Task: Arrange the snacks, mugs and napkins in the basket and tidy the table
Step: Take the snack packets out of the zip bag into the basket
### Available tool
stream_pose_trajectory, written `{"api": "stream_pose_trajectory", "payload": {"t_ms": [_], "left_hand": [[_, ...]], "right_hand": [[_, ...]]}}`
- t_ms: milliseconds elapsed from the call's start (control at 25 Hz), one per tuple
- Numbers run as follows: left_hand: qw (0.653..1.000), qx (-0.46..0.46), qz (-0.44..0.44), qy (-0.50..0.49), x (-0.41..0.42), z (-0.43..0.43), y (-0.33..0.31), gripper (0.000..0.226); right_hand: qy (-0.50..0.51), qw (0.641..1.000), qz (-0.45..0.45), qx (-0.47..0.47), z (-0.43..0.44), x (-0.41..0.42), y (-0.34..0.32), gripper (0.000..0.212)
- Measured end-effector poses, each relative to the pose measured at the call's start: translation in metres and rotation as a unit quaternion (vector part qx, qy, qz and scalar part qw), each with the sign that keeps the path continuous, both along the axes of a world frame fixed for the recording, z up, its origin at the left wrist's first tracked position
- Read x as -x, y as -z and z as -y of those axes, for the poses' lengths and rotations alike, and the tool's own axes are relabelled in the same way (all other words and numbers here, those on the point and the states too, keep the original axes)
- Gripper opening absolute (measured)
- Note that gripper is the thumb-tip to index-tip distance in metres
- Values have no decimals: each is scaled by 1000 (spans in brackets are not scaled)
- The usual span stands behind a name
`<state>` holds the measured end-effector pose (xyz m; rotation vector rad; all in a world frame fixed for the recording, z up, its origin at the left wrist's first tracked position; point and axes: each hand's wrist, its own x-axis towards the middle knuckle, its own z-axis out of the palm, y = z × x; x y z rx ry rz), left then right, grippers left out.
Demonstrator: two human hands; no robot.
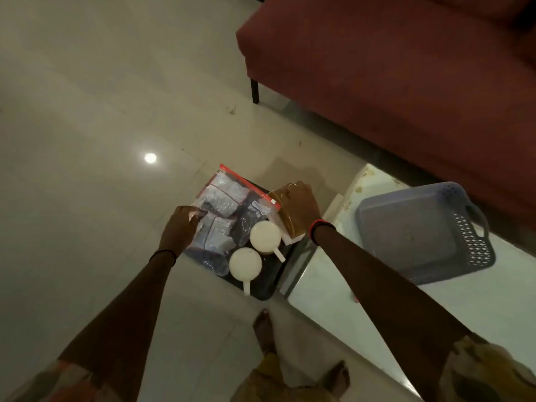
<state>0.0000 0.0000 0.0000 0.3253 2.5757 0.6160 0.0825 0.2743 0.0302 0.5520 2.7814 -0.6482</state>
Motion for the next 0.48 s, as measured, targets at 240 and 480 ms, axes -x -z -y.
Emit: {"api": "stream_pose_trajectory", "payload": {"t_ms": [240,480], "left_hand": [[987,-10,80,-138,30,5,45,44],[984,-38,62,-165,42,10,61,33]], "right_hand": [[-30,999,23,-17,8,58,41,39],[-55,991,124,-10,25,88,67,44]]}}
